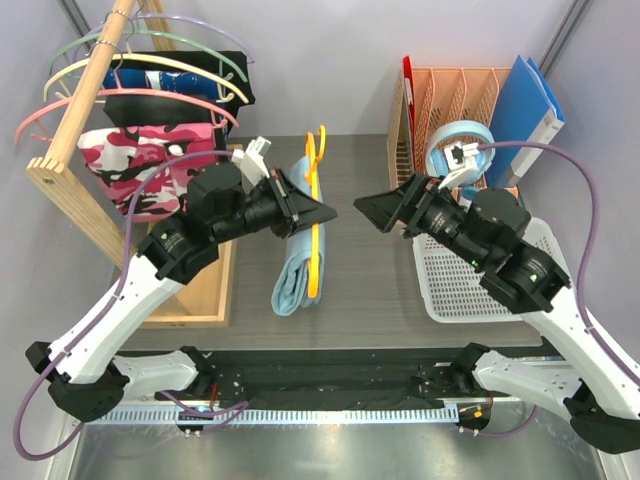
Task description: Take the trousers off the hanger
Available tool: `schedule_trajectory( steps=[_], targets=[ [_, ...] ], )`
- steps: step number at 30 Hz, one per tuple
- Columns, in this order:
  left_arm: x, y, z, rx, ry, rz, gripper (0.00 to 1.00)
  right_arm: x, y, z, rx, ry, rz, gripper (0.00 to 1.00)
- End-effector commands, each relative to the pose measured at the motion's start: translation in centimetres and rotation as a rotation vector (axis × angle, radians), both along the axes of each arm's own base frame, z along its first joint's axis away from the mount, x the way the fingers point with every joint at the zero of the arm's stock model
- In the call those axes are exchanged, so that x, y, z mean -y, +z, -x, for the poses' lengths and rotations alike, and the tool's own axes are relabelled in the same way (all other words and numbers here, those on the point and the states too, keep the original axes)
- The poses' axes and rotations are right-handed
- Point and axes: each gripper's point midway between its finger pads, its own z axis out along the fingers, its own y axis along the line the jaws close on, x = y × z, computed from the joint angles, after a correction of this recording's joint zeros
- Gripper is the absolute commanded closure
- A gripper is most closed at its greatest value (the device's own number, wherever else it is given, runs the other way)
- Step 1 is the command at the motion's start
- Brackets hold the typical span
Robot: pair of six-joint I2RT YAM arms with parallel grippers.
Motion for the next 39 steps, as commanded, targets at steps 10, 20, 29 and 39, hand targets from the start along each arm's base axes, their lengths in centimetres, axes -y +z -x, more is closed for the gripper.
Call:
schedule_trajectory(
  steps=[10, 20, 29, 39],
  targets=[
    [-3.0, 18.5, -3.3, 0.345, 0.201, 0.329, 1.0, 0.4, -2.3, -0.8, 0.34, 0.031, 0.404, 0.15],
    [-2.6, 21.6, -6.1, 0.241, 0.189, 0.46, 1.0, -1.9, 3.0, 0.2, 0.663, 0.091, 0.368, 0.2],
    [-0.9, 21.4, -7.0, 0.168, 0.139, 0.507, 0.99, -1.9, 4.5, -1.9, 0.692, -0.02, 0.357, 0.33],
    [-1.1, 21.8, -6.4, 0.187, 0.125, 0.511, 0.99, -1.9, 4.7, -2.2, 0.695, -0.058, 0.288, 0.44]
  ],
)
